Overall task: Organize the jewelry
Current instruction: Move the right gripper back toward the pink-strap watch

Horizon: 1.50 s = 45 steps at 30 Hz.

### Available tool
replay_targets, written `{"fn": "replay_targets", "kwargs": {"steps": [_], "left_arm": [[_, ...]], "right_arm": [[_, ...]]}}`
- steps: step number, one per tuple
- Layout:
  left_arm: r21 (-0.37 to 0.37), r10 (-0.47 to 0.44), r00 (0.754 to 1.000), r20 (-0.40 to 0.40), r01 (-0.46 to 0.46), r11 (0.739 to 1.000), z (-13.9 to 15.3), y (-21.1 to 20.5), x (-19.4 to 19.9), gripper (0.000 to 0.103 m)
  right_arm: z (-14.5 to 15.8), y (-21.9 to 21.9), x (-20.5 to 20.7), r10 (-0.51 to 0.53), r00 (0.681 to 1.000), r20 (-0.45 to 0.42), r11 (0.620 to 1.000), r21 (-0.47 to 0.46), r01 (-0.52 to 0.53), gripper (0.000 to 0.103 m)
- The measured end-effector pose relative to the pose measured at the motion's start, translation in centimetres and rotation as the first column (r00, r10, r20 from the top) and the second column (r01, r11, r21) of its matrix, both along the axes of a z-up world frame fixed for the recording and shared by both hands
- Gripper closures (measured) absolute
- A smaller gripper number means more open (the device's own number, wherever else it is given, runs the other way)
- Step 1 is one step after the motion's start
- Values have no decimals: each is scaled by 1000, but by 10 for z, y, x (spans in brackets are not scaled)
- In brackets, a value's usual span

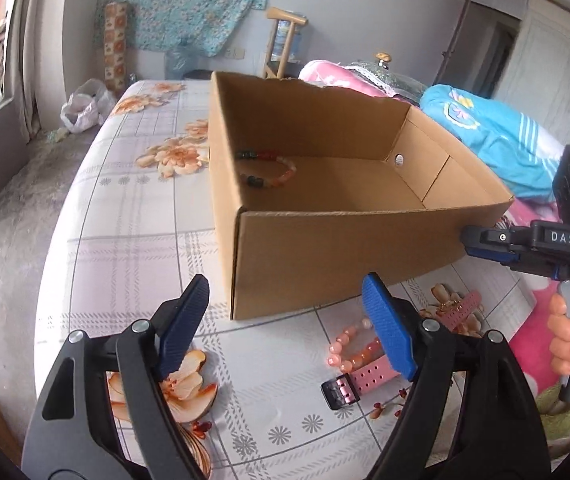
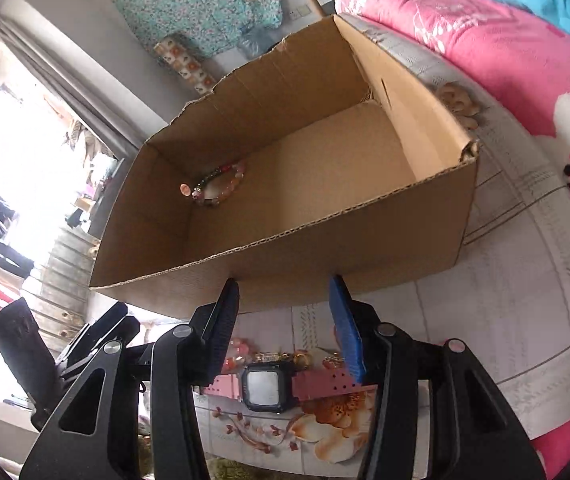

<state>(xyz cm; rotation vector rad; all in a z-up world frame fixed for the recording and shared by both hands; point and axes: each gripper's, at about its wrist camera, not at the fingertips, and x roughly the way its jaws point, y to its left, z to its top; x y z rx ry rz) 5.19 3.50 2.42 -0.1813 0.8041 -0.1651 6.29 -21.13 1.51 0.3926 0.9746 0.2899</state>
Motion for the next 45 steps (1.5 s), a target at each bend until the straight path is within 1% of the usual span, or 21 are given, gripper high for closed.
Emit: {"fn": "replay_targets", "kwargs": {"steps": [1, 2, 4, 7, 8, 9, 12, 15, 16, 19, 23, 26, 27, 28, 32, 35, 38, 40, 42, 43, 45], "left_arm": [[-2, -2, 1000, -12, 2, 1000, -4, 1, -3, 23], [5, -5, 1000, -24, 5, 1000, -8, 4, -7, 19], [34, -7, 998, -66, 9, 999, -21, 3, -10, 18], [70, 3, 985, -173, 10, 997, -46, 5, -11, 17], [79, 1, 986, -164, 12, 997, -49, 5, -14, 16], [100, 5, 989, -150, 10, 995, -49, 4, -17, 11], [159, -3, 985, -173, 31, 987, -55, -2, -17, 8], [252, -7, 988, -157, 47, 966, -60, -12, -19, 7], [242, -6, 987, -159, 45, 969, -61, -12, -19, 7], [237, -18, 988, -150, 54, 970, -62, -10, -20, 7], [241, -28, 988, -150, 64, 968, -61, -9, -21, 7], [241, -30, 991, -133, 62, 969, -60, -7, -26, 7], [241, -31, 991, -127, 62, 969, -60, -5, -27, 7], [242, -36, 992, -123, 65, 968, -60, -5, -28, 7], [239, -59, 991, -124, 88, 967, -57, -6, -29, 7], [243, -33, 994, -101, 57, 968, -53, -2, -35, 8], [180, -54, 998, -27, 58, 982, -40, 4, -47, 9], [182, -97, 995, 27, 91, 979, -29, -1, -58, 11], [198, -151, 987, 56, 138, 971, -23, -11, -68, 23], [199, -178, 982, 58, 164, 966, -22, -16, -71, 26], [189, -229, 972, 41, 218, 957, -22, -29, -74, 36]], "right_arm": [[2, 1, -4, 0, 1000, 10, 999, -41, 0, 53], [4, 0, -9, -3, 1000, 18, 996, -88, 5, 45], [10, 0, -20, -14, 999, 33, 980, -199, 20, 33], [16, 8, -32, 10, 999, 40, 921, -389, 7, 16], [13, 7, -34, 29, 999, 42, 898, -440, -7, 9], [15, 13, -40, 60, 997, 52, 864, -503, -26, 6], [20, 23, -52, 156, 986, 64, 764, -640, -79, 6], [24, 32, -66, 235, 969, 82, 697, -708, -109, 7], [25, 35, -70, 272, 957, 103, 689, -715, -119, 6], [25, 42, -81, 373, 919, 128, 699, -690, -188, 7], [7, 65, -81, 444, 894, 55, 654, -703, -281, 7], [-1, 78, -79, 490, 871, 39, 670, -656, -348, 7], [-3, 82, -76, 510, 860, 25, 667, -643, -377, 10], [-5, 86, -74, 526, 851, 14, 660, -637, -397, 18], [-15, 96, -67, 597, 801, -47, 618, -609, -496, 39], [-23, 101, -67, 642, 760, -99, 564, -611, -556, 44], [-29, 106, -69, 676, 724, -132, 503, -636, -586, 49], [-31, 108, -69, 688, 710, -149, 472, -651, -594, 53], [-32, 108, -69, 695, 703, -152, 458, -660, -595, 54], [-32, 108, -68, 698, 700, -153, 454, -661, -597, 55], [-30, 108, -68, 704, 692, -160, 443, -662, -604, 56]]}}
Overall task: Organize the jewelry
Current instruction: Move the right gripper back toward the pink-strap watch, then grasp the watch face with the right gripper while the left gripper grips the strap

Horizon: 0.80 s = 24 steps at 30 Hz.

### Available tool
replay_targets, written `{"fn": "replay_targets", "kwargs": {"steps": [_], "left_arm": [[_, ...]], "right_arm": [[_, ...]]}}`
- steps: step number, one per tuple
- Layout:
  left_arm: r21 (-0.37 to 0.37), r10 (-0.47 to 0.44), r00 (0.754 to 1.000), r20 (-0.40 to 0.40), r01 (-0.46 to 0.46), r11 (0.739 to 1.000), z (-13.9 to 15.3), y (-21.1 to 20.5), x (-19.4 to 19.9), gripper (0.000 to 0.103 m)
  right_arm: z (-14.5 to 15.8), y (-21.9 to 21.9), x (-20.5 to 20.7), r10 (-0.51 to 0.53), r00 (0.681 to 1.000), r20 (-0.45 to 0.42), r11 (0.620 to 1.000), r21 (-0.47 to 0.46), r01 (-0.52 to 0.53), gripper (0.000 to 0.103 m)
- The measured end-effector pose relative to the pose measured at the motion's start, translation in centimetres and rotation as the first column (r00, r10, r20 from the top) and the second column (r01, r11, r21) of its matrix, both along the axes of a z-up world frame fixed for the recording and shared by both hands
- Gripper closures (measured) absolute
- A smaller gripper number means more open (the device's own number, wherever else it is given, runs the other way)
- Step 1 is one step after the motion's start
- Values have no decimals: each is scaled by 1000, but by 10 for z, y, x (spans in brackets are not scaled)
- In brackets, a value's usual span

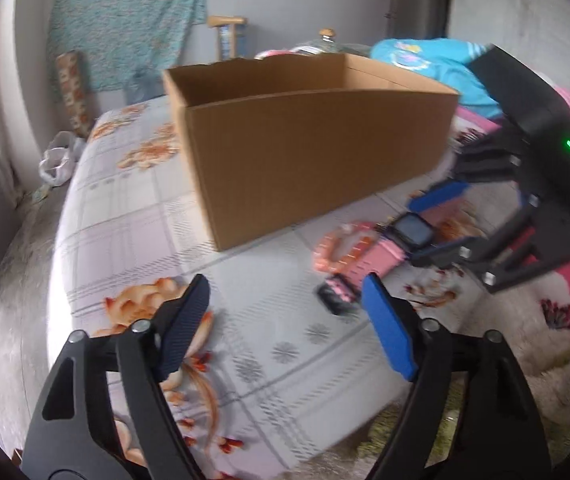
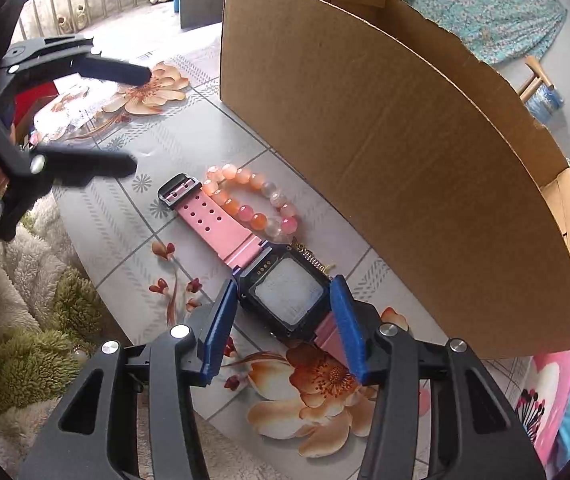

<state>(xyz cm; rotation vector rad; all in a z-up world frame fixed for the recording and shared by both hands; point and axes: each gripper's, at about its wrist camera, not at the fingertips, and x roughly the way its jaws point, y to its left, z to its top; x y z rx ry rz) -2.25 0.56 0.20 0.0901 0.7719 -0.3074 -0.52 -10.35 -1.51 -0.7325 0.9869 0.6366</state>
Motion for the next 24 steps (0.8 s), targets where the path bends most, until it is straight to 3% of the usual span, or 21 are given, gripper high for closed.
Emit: {"fn": "replay_targets", "kwargs": {"steps": [3, 6, 10, 12, 15, 17, 19, 24], "left_arm": [[-7, -67, 998, -19, 67, 998, -3, -17, -3, 45], [38, -113, 994, -11, 114, 993, -4, -37, -8, 50], [104, -176, 984, -3, 175, 979, -6, -60, -12, 53], [121, -196, 981, -2, 195, 973, -8, -66, -14, 53], [123, -210, 978, -7, 209, 970, -9, -74, -18, 53], [123, -209, 978, -8, 209, 970, -10, -76, -21, 53], [128, -205, 979, -11, 204, 971, -12, -76, -21, 53], [137, -197, 980, -16, 197, 971, -18, -71, -13, 53]], "right_arm": [[0, 0, 2, 7, 1000, -9, 1000, -3, -7, 56], [7, -6, 8, -4, 999, -45, 1000, 27, 5, 57], [18, -8, 20, -20, 992, -126, 996, 88, 32, 83], [21, -10, 23, -25, 992, -120, 996, 80, 34, 83], [28, -14, 27, -18, 995, -96, 997, 79, 26, 81], [31, -15, 28, -9, 997, -76, 997, 70, 14, 66], [33, -15, 29, 12, 999, -43, 999, 52, -10, 60], [24, -5, 26, 56, 998, -34, 998, 19, -55, 55]]}}
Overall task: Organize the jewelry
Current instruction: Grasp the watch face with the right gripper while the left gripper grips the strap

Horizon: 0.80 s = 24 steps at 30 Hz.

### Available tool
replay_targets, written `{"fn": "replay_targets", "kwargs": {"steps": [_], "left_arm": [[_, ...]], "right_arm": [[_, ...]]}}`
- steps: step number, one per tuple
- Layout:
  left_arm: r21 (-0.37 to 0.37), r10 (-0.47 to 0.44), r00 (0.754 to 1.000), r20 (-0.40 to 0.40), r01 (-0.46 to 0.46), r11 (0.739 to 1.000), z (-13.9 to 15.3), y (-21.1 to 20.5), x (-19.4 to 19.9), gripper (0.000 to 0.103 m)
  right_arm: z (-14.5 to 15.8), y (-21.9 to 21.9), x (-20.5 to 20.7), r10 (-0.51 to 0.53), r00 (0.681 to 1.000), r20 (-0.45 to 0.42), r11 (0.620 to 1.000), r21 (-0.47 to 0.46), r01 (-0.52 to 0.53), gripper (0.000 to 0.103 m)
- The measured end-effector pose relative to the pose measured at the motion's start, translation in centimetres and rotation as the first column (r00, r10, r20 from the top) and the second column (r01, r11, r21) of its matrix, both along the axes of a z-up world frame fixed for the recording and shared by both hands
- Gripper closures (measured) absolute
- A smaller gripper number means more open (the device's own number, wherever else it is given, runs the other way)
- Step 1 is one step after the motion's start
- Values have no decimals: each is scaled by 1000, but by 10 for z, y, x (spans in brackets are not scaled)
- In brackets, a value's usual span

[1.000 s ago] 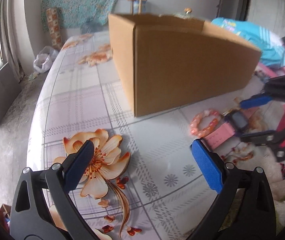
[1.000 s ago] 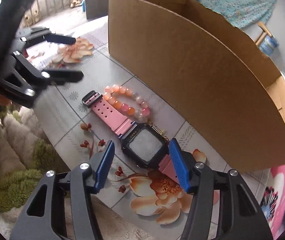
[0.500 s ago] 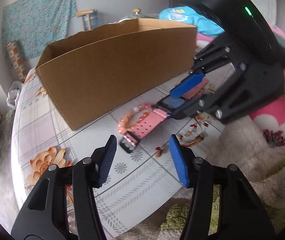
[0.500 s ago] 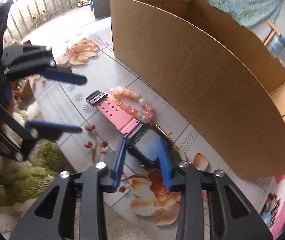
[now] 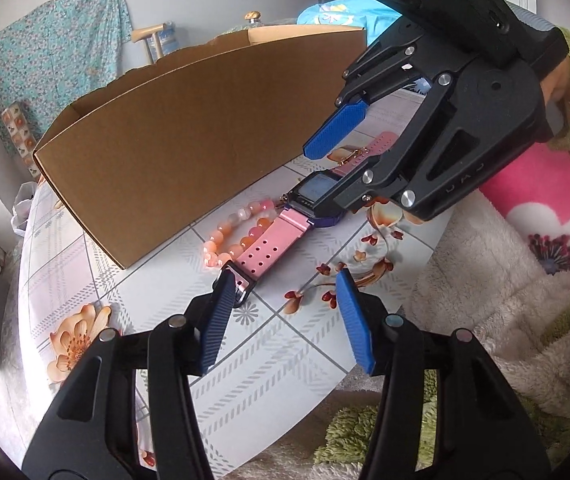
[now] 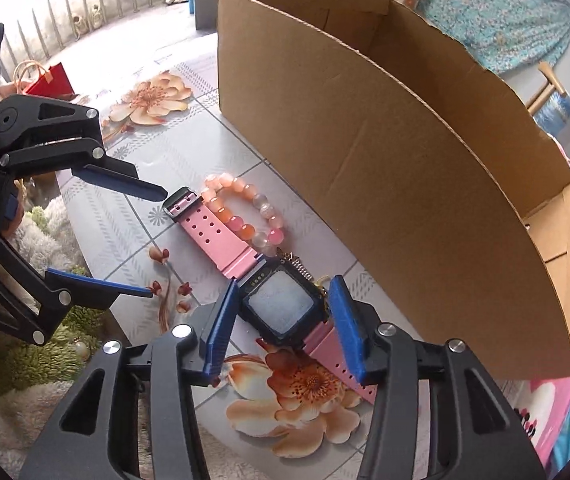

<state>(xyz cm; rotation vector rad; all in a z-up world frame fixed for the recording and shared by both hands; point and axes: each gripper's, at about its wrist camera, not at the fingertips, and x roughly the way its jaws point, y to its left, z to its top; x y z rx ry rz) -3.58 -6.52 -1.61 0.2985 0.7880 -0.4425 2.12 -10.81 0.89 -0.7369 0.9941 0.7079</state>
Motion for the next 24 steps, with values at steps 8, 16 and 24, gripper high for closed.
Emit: {"fn": "replay_targets", "kwargs": {"steps": [8, 16, 24], "left_arm": [[0, -2, 1000, 9, 2, 1000, 0, 1, 1, 54], [25, -31, 999, 35, 30, 999, 3, -4, -4, 54], [43, -27, 998, 52, 25, 999, 3, -9, -2, 54]], "right_arm": [[-18, 20, -4, 82, 997, 6, 994, -72, -81, 54], [-1, 12, -9, 47, 993, -110, 998, 44, -42, 94], [3, 1, -3, 22, 992, -125, 997, 70, -14, 92]]}}
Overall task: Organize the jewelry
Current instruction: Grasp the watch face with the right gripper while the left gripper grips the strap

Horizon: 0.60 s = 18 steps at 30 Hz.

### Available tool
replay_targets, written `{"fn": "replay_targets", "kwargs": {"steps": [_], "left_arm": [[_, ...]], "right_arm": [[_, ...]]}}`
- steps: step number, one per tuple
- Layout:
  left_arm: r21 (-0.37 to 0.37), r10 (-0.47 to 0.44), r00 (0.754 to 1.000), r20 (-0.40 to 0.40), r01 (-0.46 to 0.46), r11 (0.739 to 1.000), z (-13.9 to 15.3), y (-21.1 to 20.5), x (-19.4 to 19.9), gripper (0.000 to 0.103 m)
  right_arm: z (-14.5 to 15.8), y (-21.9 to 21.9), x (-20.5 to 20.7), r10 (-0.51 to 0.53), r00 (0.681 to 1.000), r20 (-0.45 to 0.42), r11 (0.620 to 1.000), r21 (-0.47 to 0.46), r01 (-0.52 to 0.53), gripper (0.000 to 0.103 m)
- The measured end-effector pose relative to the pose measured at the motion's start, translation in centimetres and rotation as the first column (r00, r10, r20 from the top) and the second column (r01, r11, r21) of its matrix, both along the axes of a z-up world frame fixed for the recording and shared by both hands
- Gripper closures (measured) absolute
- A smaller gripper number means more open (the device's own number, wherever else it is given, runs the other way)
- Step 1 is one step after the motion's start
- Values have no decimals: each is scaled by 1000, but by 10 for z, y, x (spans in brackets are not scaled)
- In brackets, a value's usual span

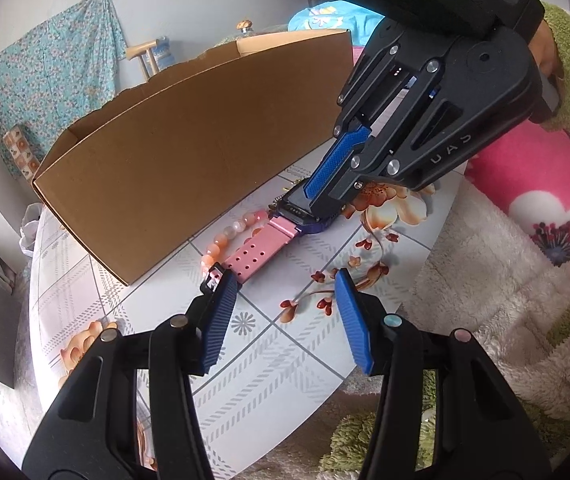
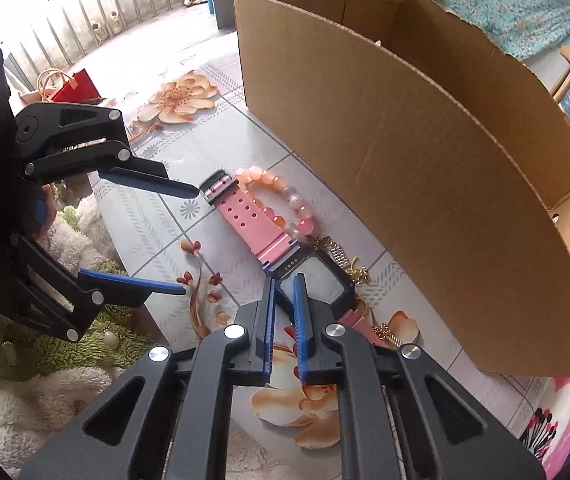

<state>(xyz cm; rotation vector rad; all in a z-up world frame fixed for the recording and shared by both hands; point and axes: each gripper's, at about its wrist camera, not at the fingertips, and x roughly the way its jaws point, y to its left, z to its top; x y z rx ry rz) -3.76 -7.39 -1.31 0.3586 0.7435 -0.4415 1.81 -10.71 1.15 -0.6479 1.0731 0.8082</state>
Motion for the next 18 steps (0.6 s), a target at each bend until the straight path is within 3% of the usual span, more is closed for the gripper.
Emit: {"fn": "replay_targets", "kwargs": {"steps": [4, 5, 9, 18], "left_arm": [[-8, -1, 1000, -7, 1, 1000, -1, 2, 1, 54], [-6, 0, 1000, -10, 0, 1000, -2, 2, 2, 54], [-7, 6, 1000, -22, -7, 1000, -7, 2, 6, 54], [0, 0, 1000, 4, 0, 1000, -6, 6, 2, 55]], "right_arm": [[1, 1, 12, 2, 1000, 27, 1000, 4, -2, 57], [0, 1, 13, 11, 999, 34, 1000, -5, -11, 55], [-13, 5, 17, 40, 999, 32, 997, -62, -38, 53], [-14, 6, 15, 74, 997, 5, 996, -44, -74, 55]]}}
